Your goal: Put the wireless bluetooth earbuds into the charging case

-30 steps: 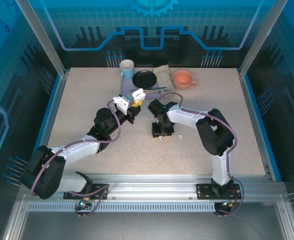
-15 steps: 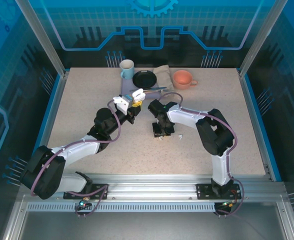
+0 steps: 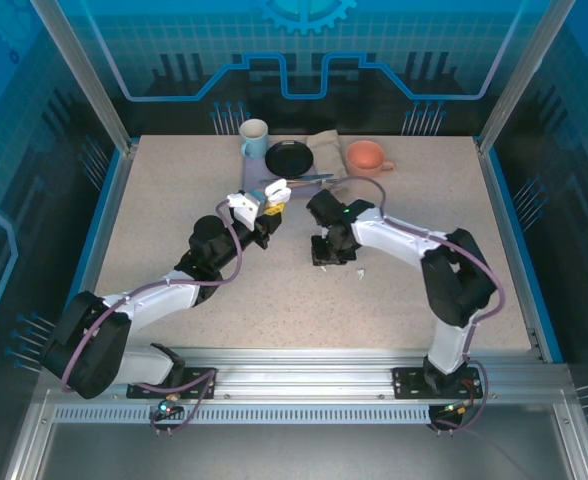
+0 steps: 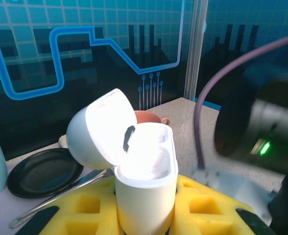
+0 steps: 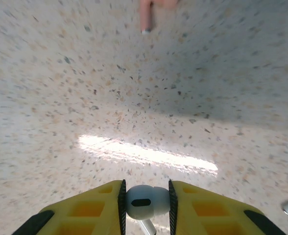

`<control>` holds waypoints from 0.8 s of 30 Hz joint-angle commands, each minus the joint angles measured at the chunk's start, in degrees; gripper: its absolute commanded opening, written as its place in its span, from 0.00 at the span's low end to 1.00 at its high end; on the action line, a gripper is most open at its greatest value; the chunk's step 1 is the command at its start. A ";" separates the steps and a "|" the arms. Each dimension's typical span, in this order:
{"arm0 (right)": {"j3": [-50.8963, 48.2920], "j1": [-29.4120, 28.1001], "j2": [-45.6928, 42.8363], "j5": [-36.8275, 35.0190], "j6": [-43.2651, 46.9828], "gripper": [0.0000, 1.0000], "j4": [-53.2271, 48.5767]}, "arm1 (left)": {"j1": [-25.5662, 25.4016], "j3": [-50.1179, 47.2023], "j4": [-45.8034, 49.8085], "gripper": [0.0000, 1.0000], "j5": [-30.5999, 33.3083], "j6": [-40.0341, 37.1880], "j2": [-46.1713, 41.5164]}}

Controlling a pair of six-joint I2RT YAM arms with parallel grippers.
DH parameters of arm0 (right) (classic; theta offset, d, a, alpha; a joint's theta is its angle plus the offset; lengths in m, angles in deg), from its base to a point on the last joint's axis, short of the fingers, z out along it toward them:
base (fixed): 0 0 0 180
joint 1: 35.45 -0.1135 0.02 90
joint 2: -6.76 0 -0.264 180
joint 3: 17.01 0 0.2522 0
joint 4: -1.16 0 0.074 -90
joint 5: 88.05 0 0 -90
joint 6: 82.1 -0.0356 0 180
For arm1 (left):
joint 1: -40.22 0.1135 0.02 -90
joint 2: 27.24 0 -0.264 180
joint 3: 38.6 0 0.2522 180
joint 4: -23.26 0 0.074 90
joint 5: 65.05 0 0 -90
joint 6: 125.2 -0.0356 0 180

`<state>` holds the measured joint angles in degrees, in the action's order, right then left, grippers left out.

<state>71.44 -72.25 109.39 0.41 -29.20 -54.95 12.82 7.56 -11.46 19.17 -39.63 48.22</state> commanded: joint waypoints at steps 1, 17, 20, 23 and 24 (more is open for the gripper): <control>-1.56 2.04 -7.01 -1.13 -1.17 0.28 0.62 | -0.15 -0.02 0.06 0.00 -1.25 1.27 -1.96; 4.22 5.16 -26.90 1.96 4.32 0.29 22.91 | -1.10 6.62 1.77 0.00 -12.01 4.81 1.91; 0.35 4.65 -27.37 4.23 3.25 0.29 33.86 | -1.43 8.18 1.20 0.00 -11.82 5.90 3.26; -3.73 4.11 -27.36 5.41 2.03 0.29 43.86 | -1.78 9.50 1.09 0.00 -11.74 6.44 4.14; -5.23 3.85 -27.39 5.55 1.57 0.29 46.91 | -1.85 9.89 1.24 0.00 -11.56 6.68 4.25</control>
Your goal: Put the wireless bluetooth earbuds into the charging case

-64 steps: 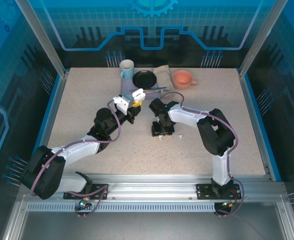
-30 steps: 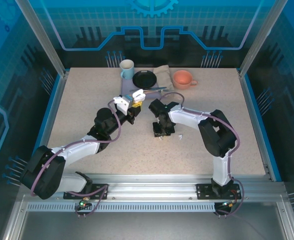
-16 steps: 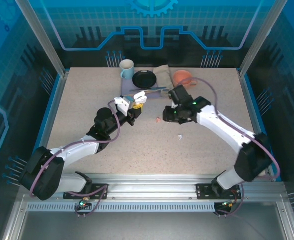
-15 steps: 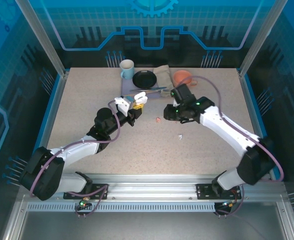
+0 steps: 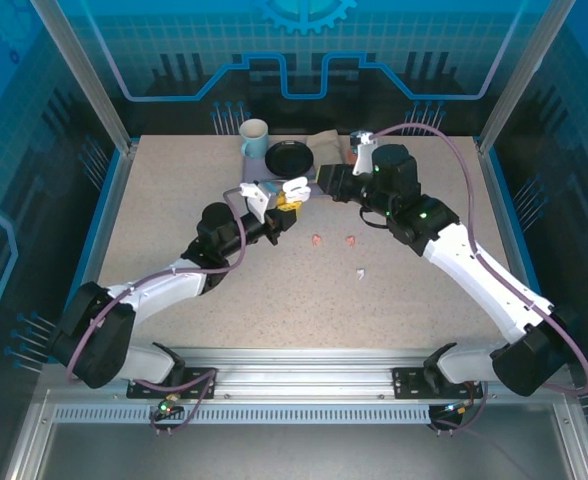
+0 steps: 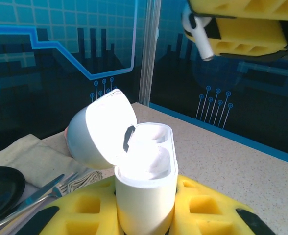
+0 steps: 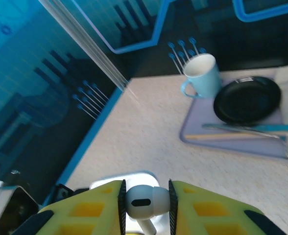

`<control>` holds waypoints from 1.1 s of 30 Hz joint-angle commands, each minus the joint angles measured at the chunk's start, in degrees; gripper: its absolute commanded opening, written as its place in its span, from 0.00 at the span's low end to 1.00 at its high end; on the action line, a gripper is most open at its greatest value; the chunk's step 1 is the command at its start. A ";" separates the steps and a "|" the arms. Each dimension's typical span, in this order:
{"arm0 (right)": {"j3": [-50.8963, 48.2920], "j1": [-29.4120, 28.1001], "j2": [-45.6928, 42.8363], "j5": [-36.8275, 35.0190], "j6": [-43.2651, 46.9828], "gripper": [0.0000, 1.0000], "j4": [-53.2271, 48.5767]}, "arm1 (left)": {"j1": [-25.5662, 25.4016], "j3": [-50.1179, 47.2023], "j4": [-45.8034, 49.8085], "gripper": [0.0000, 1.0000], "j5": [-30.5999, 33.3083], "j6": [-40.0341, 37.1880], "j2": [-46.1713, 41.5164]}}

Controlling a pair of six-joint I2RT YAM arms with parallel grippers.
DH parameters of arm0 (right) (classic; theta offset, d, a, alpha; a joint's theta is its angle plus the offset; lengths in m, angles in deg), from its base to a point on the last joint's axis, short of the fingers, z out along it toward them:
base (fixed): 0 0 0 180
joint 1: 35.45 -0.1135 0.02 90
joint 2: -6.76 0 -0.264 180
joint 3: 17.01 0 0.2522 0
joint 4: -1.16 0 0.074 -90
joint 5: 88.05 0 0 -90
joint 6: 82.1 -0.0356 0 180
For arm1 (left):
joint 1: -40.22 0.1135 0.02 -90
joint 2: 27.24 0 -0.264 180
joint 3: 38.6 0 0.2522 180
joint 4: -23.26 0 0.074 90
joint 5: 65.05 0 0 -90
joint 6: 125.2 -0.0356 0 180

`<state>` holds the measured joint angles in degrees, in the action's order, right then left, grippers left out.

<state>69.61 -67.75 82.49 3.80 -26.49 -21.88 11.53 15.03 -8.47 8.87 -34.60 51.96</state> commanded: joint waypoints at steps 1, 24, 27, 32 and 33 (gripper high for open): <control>-4.62 -0.73 -0.45 2.34 -1.74 0.29 16.62 | -0.58 2.78 -1.64 0.00 -1.02 1.97 0.59; -12.38 -6.90 3.10 -0.22 -7.43 0.27 33.80 | -0.82 5.47 -0.91 0.00 -0.26 2.32 0.85; -13.61 -6.97 2.52 -0.68 -7.70 0.26 33.88 | -0.76 5.49 -0.63 0.00 -0.13 2.12 0.84; -14.83 -6.99 1.76 -1.14 -7.80 0.26 33.41 | -0.82 5.48 -0.61 0.00 0.07 2.12 0.89; -14.94 -6.94 1.56 -1.18 -7.67 0.26 33.20 | -0.77 5.41 -0.54 0.00 0.10 2.11 0.96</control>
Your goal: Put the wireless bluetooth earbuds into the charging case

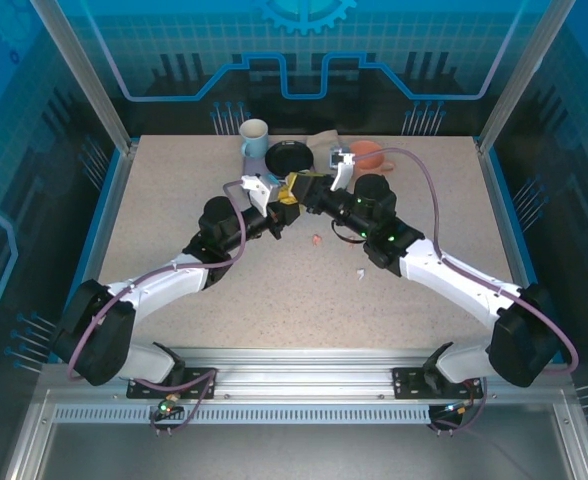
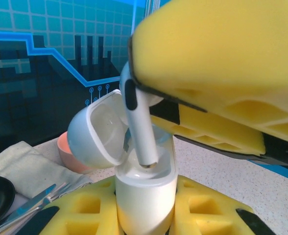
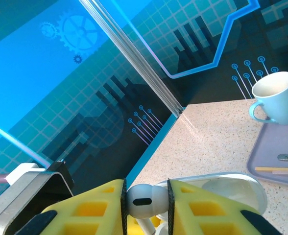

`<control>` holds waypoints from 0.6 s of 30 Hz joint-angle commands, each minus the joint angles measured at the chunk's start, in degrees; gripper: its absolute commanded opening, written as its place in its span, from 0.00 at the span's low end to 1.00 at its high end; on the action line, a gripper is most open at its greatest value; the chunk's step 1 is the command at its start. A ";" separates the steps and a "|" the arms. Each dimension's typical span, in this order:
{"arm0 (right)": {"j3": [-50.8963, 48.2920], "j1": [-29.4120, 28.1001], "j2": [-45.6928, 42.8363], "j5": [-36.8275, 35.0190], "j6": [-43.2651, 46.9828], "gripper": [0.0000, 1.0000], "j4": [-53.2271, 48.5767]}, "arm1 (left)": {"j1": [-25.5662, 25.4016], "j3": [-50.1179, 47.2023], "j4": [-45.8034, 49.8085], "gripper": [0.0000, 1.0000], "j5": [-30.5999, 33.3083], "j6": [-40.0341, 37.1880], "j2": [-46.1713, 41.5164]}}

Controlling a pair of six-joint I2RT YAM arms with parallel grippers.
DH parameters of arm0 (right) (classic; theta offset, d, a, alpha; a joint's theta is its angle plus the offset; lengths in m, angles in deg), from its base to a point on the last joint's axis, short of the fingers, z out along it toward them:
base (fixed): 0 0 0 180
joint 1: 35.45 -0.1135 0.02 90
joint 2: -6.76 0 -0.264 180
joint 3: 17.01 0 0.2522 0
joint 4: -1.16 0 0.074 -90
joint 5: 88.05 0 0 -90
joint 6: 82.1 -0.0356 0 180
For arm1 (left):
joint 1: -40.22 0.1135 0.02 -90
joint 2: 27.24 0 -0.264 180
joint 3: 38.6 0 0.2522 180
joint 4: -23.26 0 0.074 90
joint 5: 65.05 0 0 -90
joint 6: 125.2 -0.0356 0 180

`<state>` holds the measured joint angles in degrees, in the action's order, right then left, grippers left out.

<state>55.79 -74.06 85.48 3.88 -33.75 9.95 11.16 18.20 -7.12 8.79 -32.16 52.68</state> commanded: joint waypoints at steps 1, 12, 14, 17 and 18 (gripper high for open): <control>-1.21 -0.57 -1.54 -1.43 -0.35 0.25 1.07 | -0.39 2.30 -1.91 0.00 0.30 -0.33 0.23; -2.81 -0.40 -2.40 -1.52 -0.69 0.23 1.25 | -0.43 2.79 -2.07 0.00 0.62 -0.06 0.50; -2.97 -0.42 -2.21 -1.41 -0.60 0.23 1.43 | -0.44 2.96 -2.18 0.00 0.63 0.01 0.38; -3.48 -0.50 -2.00 -1.13 0.04 0.23 1.90 | -0.42 2.94 -2.55 0.00 0.80 0.43 0.32; -3.59 -0.59 -1.90 -1.13 0.43 0.22 2.00 | -0.41 3.01 -2.62 0.00 0.83 0.60 0.32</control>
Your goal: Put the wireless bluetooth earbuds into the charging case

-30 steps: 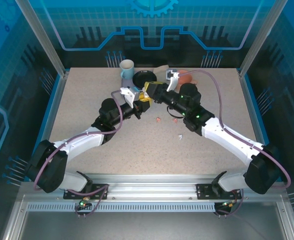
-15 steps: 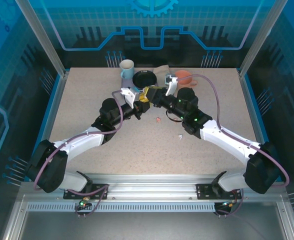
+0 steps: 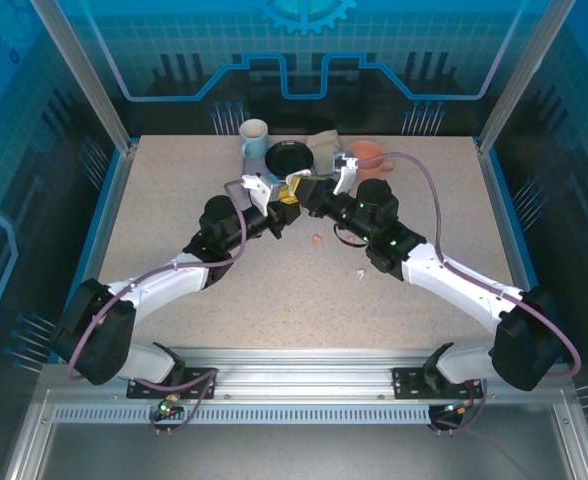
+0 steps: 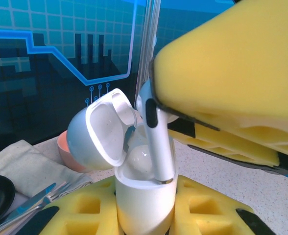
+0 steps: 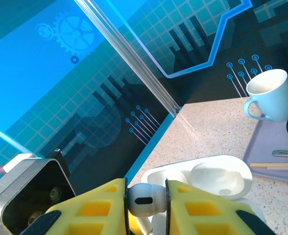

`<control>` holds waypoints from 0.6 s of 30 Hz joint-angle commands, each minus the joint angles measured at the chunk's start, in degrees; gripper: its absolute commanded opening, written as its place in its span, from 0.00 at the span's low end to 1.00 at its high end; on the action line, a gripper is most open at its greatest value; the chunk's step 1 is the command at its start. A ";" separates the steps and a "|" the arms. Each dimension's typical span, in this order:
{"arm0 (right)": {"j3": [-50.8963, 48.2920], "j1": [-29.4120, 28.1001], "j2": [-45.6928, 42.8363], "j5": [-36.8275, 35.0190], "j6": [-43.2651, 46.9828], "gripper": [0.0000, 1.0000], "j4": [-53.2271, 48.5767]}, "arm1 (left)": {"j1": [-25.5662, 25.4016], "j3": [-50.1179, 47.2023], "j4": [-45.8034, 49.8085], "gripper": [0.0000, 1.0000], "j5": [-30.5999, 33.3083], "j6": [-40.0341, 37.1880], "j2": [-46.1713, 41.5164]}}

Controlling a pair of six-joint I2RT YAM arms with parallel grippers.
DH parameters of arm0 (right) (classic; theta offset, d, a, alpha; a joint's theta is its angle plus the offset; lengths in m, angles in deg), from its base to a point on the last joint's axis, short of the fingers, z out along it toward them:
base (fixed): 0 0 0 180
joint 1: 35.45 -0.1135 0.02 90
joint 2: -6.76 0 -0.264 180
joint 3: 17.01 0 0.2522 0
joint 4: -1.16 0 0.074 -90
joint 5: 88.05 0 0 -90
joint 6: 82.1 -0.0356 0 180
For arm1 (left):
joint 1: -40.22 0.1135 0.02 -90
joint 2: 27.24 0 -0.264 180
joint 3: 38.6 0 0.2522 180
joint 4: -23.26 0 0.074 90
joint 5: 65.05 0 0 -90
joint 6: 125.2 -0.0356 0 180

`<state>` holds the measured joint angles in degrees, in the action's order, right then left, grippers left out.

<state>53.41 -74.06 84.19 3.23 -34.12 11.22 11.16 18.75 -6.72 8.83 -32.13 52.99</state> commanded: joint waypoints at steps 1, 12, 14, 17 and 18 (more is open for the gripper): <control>-1.21 -0.67 -0.53 -0.40 1.16 0.22 0.71 | -0.46 2.60 -3.02 0.00 0.72 0.73 0.02; -1.19 -0.90 -2.28 -3.79 6.15 0.20 -1.49 | -0.40 2.99 -2.66 0.00 0.39 1.13 -0.33; -0.87 -0.86 -2.15 -3.82 6.33 0.20 -1.77 | -0.42 2.92 -2.66 0.00 0.37 1.15 -0.25; -0.33 -0.94 -1.30 -2.33 6.16 0.19 -1.42 | -0.38 2.99 -2.42 0.00 0.37 1.09 -0.33; -0.18 -0.99 -0.81 -1.56 6.23 0.19 -1.40 | -0.40 3.10 -2.40 0.00 0.38 1.08 -0.33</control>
<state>52.93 -74.11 83.17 0.89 -29.13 10.58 11.16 19.49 -6.74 8.81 -32.09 52.99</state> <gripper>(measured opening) 0.194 0.229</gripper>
